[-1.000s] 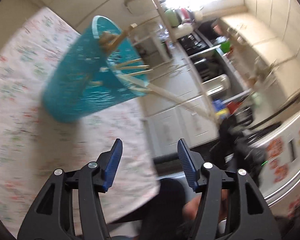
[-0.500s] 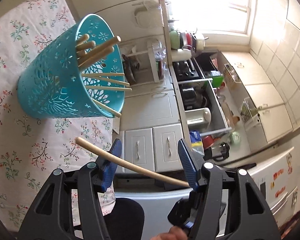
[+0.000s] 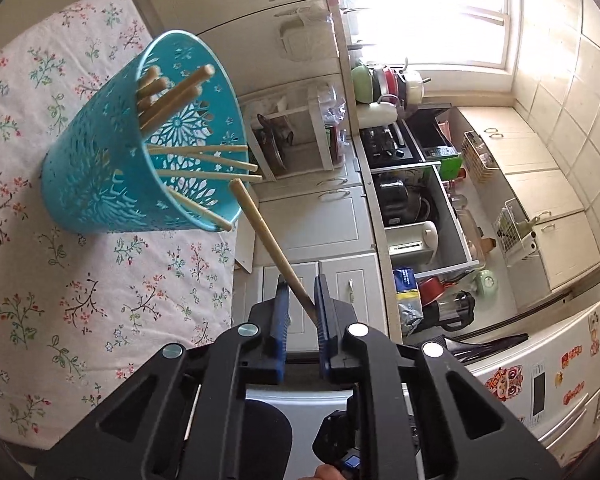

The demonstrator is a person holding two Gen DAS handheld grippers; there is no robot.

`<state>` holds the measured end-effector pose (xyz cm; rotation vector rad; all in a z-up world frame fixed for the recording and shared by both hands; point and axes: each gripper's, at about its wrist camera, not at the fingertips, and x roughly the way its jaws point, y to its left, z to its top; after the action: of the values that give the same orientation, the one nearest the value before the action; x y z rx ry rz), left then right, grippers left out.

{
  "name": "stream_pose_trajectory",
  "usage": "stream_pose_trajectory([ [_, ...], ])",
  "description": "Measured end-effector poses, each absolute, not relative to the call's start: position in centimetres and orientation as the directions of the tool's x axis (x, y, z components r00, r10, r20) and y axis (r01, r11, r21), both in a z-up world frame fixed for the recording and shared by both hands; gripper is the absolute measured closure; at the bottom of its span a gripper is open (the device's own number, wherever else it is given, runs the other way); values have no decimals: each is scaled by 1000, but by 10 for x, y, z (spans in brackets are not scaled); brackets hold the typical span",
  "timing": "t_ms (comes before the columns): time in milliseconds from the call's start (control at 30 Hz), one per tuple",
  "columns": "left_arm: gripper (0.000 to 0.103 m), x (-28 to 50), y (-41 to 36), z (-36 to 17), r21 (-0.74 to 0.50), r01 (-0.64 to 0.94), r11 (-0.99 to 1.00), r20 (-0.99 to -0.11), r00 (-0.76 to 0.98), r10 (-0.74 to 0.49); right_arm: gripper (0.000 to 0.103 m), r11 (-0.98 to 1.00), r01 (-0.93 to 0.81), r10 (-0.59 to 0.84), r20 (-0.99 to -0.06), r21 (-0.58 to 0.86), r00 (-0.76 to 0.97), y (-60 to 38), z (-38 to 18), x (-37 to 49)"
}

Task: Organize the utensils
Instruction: 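Carry the stick over the teal basket and open the left tool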

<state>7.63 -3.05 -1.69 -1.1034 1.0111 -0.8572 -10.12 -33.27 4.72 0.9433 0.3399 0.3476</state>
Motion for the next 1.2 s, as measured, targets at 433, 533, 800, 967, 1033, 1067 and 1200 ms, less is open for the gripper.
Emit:
stream_pose_trajectory([
  [433,98,91,-11,25,-956,174,236,-158,371,-915,93,505,-153,495,-140,849,858,-319,34,-80],
  [533,98,97,-3,36,-949,196,248,-154,399,-904,92,501,-156,510,-144,851,848,-315,32,-66],
  [800,98,122,22,80,-882,265,389,-200,538,-819,69,501,-87,500,-206,861,841,-323,19,-36],
  [967,98,125,14,110,-707,321,630,-321,648,-690,68,535,-20,469,-277,845,839,-328,4,-37],
  [1033,98,123,-2,116,-573,328,751,-387,700,-601,67,549,8,459,-309,836,833,-327,-3,-36],
  [1067,98,122,-8,117,-522,330,787,-406,715,-569,67,558,15,456,-322,830,830,-326,-5,-36],
  [1200,98,126,-43,108,-325,338,883,-511,723,-465,67,621,22,442,-373,784,816,-315,-11,-35],
])
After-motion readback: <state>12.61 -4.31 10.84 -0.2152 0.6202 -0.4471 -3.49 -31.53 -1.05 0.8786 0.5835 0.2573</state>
